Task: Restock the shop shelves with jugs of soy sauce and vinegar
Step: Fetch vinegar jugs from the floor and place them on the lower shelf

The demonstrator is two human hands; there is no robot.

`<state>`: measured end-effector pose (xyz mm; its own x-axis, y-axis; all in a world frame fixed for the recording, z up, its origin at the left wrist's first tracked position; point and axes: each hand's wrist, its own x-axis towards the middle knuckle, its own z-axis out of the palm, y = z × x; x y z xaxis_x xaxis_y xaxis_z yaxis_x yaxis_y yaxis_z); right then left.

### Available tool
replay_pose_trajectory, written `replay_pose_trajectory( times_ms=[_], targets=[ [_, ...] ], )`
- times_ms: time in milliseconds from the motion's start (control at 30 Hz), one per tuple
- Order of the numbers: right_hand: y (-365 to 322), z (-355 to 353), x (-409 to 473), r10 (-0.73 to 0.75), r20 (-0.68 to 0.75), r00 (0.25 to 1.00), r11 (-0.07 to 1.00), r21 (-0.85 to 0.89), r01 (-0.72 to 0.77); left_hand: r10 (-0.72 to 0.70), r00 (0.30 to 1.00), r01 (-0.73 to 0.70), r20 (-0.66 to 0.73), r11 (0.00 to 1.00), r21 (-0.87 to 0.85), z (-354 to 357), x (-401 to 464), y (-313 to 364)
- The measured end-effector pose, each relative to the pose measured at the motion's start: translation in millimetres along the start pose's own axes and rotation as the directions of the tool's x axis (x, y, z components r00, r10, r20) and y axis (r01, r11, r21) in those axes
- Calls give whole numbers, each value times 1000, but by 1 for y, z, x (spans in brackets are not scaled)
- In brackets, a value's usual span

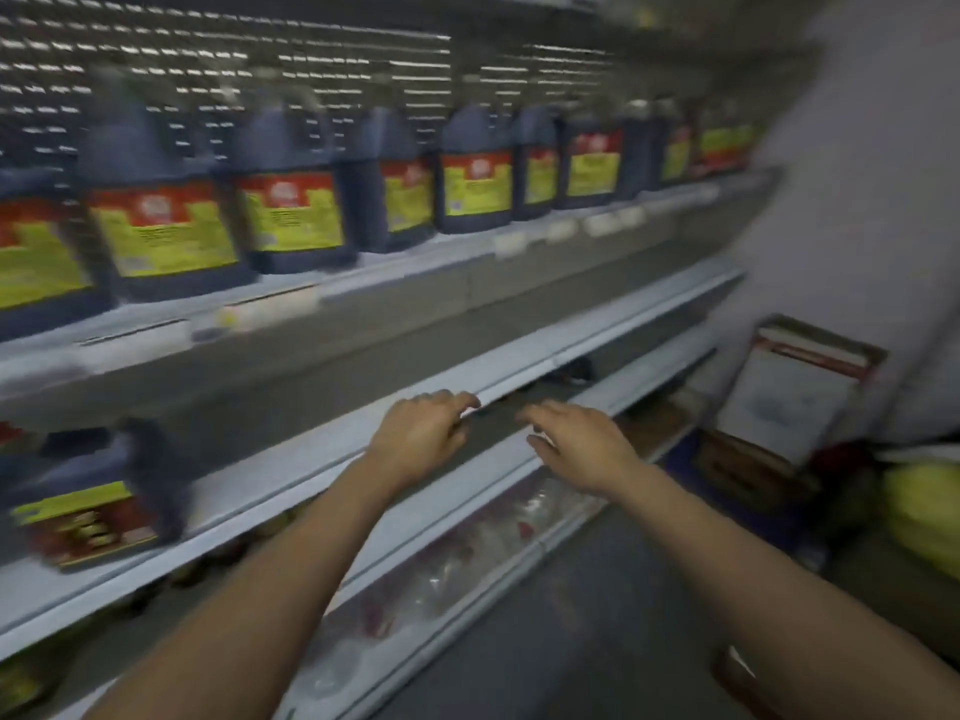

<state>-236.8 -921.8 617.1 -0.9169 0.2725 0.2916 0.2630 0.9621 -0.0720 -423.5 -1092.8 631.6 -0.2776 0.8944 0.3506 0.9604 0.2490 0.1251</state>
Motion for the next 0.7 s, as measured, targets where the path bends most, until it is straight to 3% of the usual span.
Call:
replay_pose_trajectory(
  times_ms=[133,400,567,700],
  targets=[
    [97,-34,-64,178,-7,984,971,-160,-176,220,973,-226,63,969,99,27,89,95],
    [278,-49,-180,533,-54,844,793,-318,-521,548,824,-558,142,829,34,139,253,279],
    [386,-44,-241,776,-17,630,594,-316,-740,740,658,-740,136,670,-62,226,348,383],
    [440,-49,-299,889,-89,449,409,-287,-866,860,485,-849,157,506,-148,281,402,473]
  ],
)
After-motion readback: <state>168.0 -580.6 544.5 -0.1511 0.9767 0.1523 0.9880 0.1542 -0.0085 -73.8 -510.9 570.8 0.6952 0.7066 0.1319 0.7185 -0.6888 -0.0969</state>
